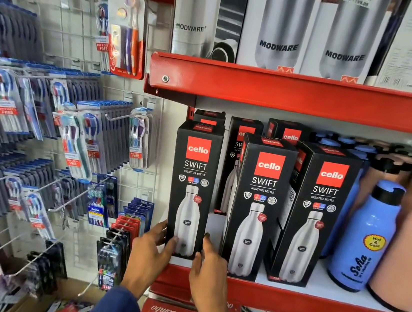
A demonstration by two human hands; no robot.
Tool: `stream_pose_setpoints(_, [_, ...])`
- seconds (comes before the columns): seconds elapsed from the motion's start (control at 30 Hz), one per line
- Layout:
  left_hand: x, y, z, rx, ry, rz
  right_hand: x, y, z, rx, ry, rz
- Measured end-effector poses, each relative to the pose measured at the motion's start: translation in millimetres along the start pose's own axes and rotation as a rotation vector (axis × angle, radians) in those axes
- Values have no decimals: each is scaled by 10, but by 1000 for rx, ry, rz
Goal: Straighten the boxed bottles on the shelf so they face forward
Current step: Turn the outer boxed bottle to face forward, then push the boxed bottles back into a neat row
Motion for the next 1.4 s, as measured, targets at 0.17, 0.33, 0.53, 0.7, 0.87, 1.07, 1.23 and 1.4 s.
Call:
stream_pose_setpoints(0.17, [35,-111,-56,-8,50,17,52,-86,-19,32,-7,-35])
stream_pose_setpoints(0.33, [-5,-256,-153,-47,62,21,91,-192,-41,44,-10,-57])
stream_pose_setpoints(0.53, [-45,-360,-232,-87,124,-7,135,-255,-66,75,-3,-93])
stream_pose_setpoints(0.7, [-88,-401,-235,-38,165,-40,143,-288,-81,82,4,-123])
stream_pose_setpoints(0.87, [-119,-465,-267,-100,149,-70,111,-272,-150,67,49,-144])
stream_pose_setpoints(1.07, [-410,-614,-434,-351,110,81,-38,-358,-538,-113,142,-150])
stream_pose_setpoints(1.23, [-835,-787,-174,-328,-1,225,-319,-423,-1041,-353,187,-95])
stream_pose_setpoints(1.4, [-837,-828,425,-60,0,82,-560,-475,-1269,-473,187,-43])
Point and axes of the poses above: each hand's wrist, its own y-axis towards the middle knuckle, its own z-axis out of the palm, x = y × z, the point moved 8 cm from there along y, towards the middle knuckle, and after that the axes turned 4 degrees about -z, right-handed, at the moved point
